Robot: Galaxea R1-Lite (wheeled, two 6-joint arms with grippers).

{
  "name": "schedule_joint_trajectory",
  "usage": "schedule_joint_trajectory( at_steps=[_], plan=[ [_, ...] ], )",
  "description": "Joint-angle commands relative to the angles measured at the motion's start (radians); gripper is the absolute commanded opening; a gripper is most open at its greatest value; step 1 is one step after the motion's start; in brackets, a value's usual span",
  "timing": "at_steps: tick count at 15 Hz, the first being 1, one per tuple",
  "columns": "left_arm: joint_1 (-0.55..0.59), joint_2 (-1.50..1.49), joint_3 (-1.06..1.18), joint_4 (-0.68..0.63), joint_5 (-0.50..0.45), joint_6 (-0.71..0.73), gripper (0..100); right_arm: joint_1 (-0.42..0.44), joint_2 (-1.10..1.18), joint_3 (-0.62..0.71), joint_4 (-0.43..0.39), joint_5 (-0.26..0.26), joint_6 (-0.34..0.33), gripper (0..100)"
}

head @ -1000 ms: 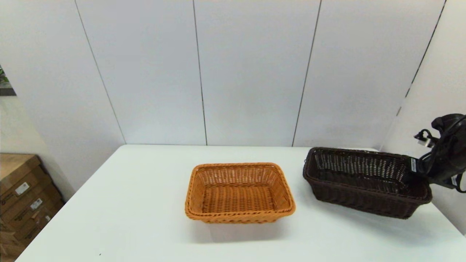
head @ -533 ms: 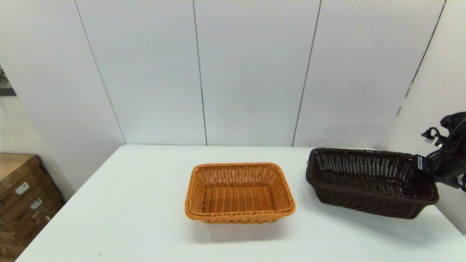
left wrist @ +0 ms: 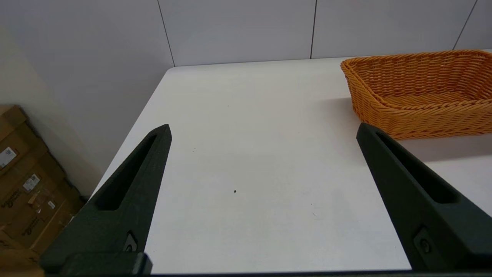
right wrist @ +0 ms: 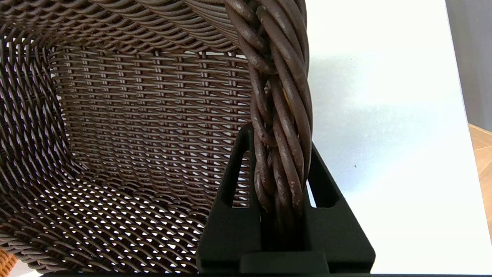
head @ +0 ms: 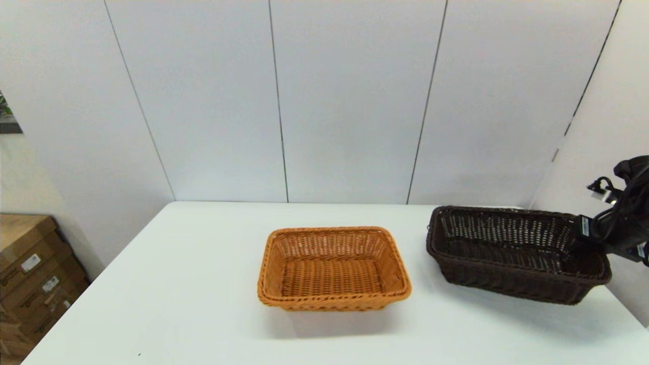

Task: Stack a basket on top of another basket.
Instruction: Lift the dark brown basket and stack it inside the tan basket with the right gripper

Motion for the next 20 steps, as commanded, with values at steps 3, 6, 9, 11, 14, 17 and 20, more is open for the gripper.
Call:
schedule_joint_trajectory(
  at_steps=[3, 6, 9, 11, 14, 17, 20],
  plan=[
    [0.0, -0.002, 0.002, 0.0, 0.0, 0.0, 100, 0.0, -0.001, 0.0, 0.003, 0.001, 0.0, 0],
    [0.0, -0.002, 0.002, 0.0, 0.0, 0.0, 100, -0.055, -0.089, -0.087, 0.224, 0.233, -0.019, 0],
    [0.0, -0.002, 0.002, 0.0, 0.0, 0.0, 100, -0.04, -0.136, -0.081, 0.222, 0.175, -0.088, 0],
    [0.0, -0.002, 0.002, 0.0, 0.0, 0.0, 100, -0.04, -0.156, -0.081, 0.225, 0.182, -0.088, 0],
    [0.0, -0.002, 0.002, 0.0, 0.0, 0.0, 100, -0.038, -0.164, -0.081, 0.233, 0.201, -0.078, 0],
    [0.0, -0.002, 0.002, 0.0, 0.0, 0.0, 100, -0.021, -0.179, -0.081, 0.268, 0.234, -0.077, 0],
    [0.0, -0.002, 0.002, 0.0, 0.0, 0.0, 100, 0.031, -0.201, -0.081, 0.303, 0.248, -0.054, 0]
  ],
)
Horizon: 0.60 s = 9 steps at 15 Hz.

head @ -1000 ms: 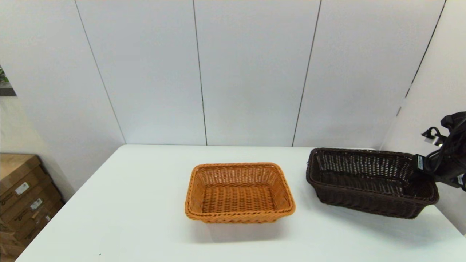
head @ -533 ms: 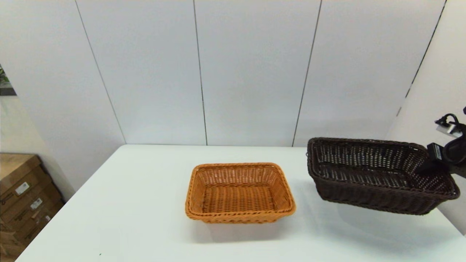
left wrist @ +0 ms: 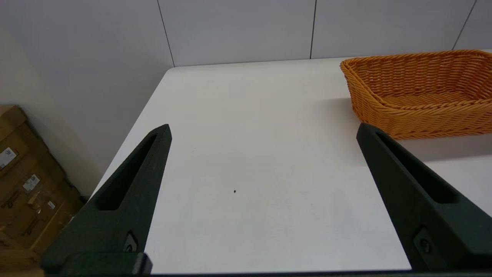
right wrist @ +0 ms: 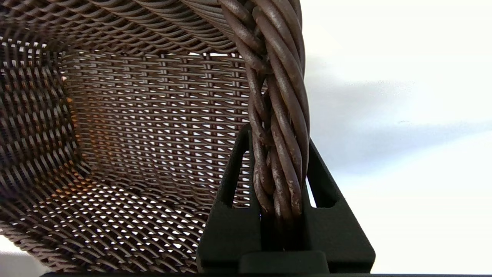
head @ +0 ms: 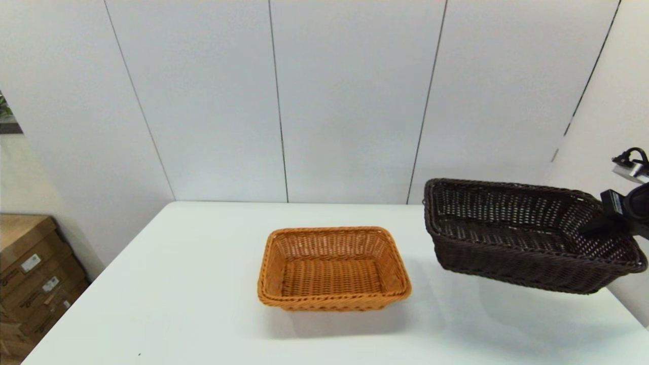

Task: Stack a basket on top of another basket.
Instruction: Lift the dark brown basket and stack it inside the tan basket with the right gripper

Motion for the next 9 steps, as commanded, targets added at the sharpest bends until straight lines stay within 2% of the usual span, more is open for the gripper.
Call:
schedule_joint_trajectory(
  at_steps=[1, 9],
  plan=[
    [0.0, -0.002, 0.002, 0.0, 0.0, 0.0, 100, 0.074, -0.039, 0.001, 0.03, 0.006, 0.04, 0],
    [0.0, -0.002, 0.002, 0.0, 0.0, 0.0, 100, 0.243, -0.096, -0.002, 0.028, 0.008, 0.14, 0]
  ],
)
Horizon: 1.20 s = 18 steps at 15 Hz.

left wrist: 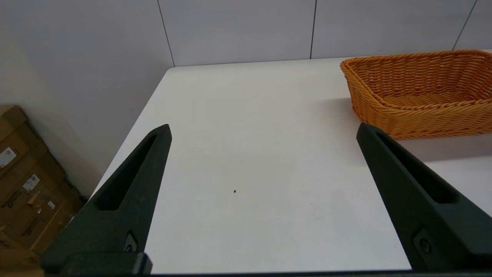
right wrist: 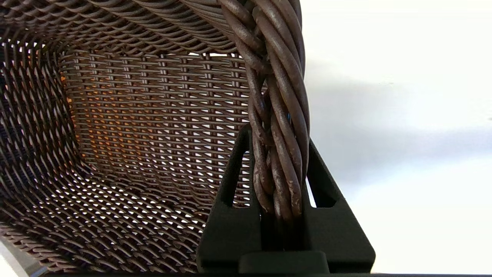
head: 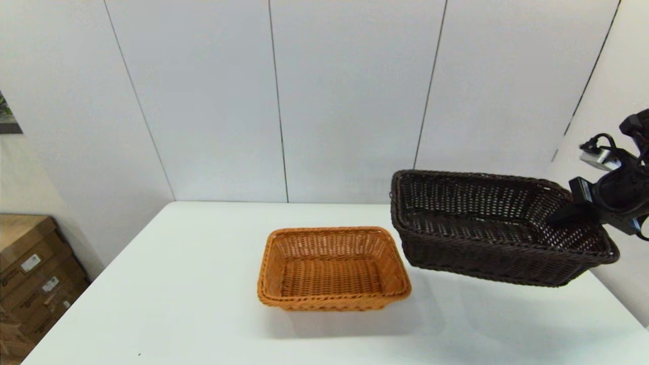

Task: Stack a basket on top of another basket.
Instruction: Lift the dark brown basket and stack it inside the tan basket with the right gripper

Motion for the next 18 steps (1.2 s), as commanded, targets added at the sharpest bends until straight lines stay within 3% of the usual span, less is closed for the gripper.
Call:
schedule_joint_trajectory(
  at_steps=[1, 11, 18],
  plan=[
    [0.0, -0.002, 0.002, 0.0, 0.0, 0.0, 100, 0.09, -0.028, -0.004, 0.002, 0.003, 0.047, 0],
    [0.0, -0.002, 0.002, 0.0, 0.0, 0.0, 100, 0.361, -0.052, -0.012, -0.009, 0.0, 0.219, 0],
    [0.0, -0.002, 0.002, 0.0, 0.0, 0.0, 100, 0.55, -0.04, -0.012, -0.033, 0.006, 0.254, 0]
  ],
)
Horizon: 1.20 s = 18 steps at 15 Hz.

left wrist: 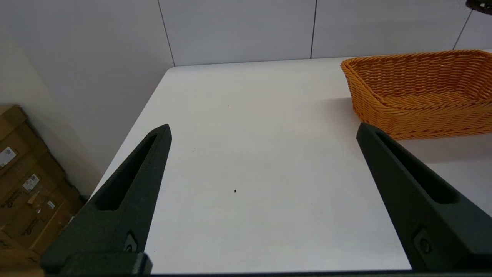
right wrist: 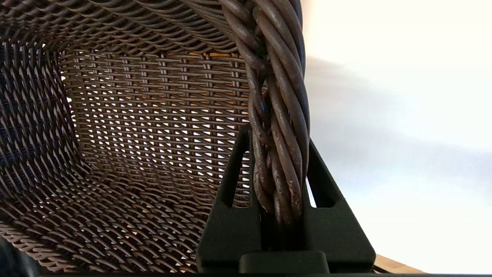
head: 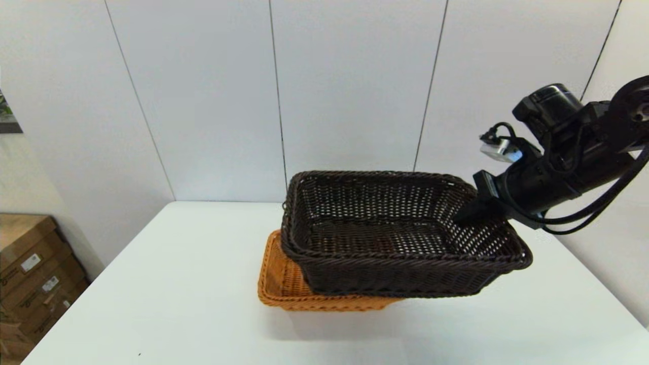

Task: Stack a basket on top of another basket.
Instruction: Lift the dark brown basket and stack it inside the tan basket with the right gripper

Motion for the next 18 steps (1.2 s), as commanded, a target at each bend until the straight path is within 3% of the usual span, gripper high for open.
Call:
schedule_joint_trajectory(
  at_steps=[1, 5, 9, 18],
  plan=[
    [0.0, -0.002, 0.002, 0.0, 0.0, -0.001, 100, 0.08, 0.014, 0.0, -0.004, 0.017, 0.005, 0],
    [0.0, -0.002, 0.002, 0.0, 0.0, 0.0, 100, 0.098, 0.067, -0.02, -0.037, 0.017, 0.035, 0],
    [0.0, -0.002, 0.002, 0.0, 0.0, 0.0, 100, 0.099, 0.159, -0.086, -0.041, -0.032, 0.071, 0],
    [0.0, -0.002, 0.002, 0.0, 0.0, 0.0, 100, 0.181, 0.235, -0.179, -0.041, -0.033, 0.134, 0]
  ],
)
